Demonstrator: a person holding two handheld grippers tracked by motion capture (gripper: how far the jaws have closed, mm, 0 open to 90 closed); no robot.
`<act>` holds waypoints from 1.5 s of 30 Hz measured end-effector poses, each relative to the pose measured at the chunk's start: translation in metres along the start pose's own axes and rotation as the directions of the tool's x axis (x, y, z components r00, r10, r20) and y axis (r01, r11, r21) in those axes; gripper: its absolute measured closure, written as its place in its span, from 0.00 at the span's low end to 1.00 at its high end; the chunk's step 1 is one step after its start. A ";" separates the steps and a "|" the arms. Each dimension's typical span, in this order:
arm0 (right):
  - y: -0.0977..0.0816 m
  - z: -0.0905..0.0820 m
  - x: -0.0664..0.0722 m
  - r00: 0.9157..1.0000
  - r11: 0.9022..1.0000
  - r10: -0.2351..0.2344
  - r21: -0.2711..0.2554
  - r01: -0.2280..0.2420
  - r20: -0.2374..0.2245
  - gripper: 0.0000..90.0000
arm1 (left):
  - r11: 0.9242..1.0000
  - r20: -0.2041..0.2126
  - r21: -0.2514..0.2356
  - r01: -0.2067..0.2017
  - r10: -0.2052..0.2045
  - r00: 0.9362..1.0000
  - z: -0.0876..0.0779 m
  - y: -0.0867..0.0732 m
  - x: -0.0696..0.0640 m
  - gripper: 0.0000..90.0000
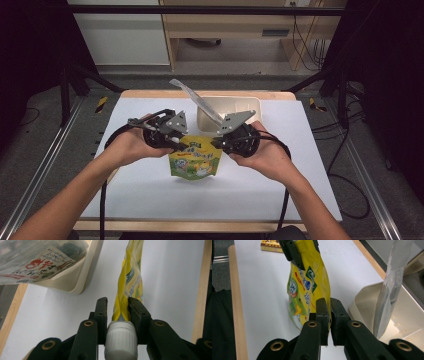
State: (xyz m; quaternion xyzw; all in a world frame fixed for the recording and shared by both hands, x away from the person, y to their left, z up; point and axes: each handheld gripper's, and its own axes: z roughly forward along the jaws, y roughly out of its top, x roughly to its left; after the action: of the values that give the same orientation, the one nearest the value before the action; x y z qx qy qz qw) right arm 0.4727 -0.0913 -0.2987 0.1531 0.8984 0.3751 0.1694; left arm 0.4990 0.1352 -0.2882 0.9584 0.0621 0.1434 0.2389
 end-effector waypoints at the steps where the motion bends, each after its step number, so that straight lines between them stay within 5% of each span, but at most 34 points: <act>1: 0.000 0.001 0.000 1.000 1.000 0.001 0.002 -0.001 -0.001 0.94 | 1.000 -0.001 -0.003 -0.001 0.001 1.000 0.000 0.001 -0.001 0.78; 5: -0.002 0.005 0.000 1.000 1.000 -0.012 0.028 0.012 -0.006 0.85 | 1.000 0.007 0.001 -0.009 0.009 1.000 0.002 0.002 -0.002 0.78; 15: 0.007 0.018 0.005 0.996 0.995 -0.086 0.060 0.086 0.000 0.43 | 1.000 0.004 -0.005 -0.019 0.019 1.000 0.002 0.001 -0.003 0.78; 19: 0.011 0.020 0.004 0.996 0.992 -0.089 0.089 0.091 -0.020 0.38 | 1.000 0.005 -0.002 -0.026 0.026 1.000 0.001 0.001 -0.004 0.78; 38: 0.009 0.044 -0.002 0.993 0.985 -0.024 0.170 0.043 -0.113 0.80 | 0.999 0.006 -0.029 -0.030 0.030 1.000 0.001 -0.003 -0.006 0.78; 39: 0.010 0.046 -0.002 0.993 0.984 -0.023 0.172 0.044 -0.119 0.91 | 0.999 0.008 -0.023 -0.030 0.030 1.000 0.000 -0.003 -0.006 0.77; 42: 0.011 0.046 -0.002 0.992 0.983 -0.010 0.183 0.032 -0.122 1.00 | 0.999 0.003 -0.029 -0.021 0.021 1.000 0.000 -0.006 -0.005 0.77; 45: 0.013 0.044 -0.002 0.992 0.984 -0.009 0.176 0.031 -0.123 1.00 | 0.998 -0.017 -0.066 -0.003 0.002 1.000 -0.003 -0.009 -0.007 0.74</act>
State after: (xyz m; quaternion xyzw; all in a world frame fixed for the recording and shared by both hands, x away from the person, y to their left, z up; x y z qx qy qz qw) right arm 0.4948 -0.0558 -0.3182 0.1355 0.9384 0.3003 0.1040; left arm 0.4911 0.1432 -0.2921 0.9488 0.0582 0.1537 0.2697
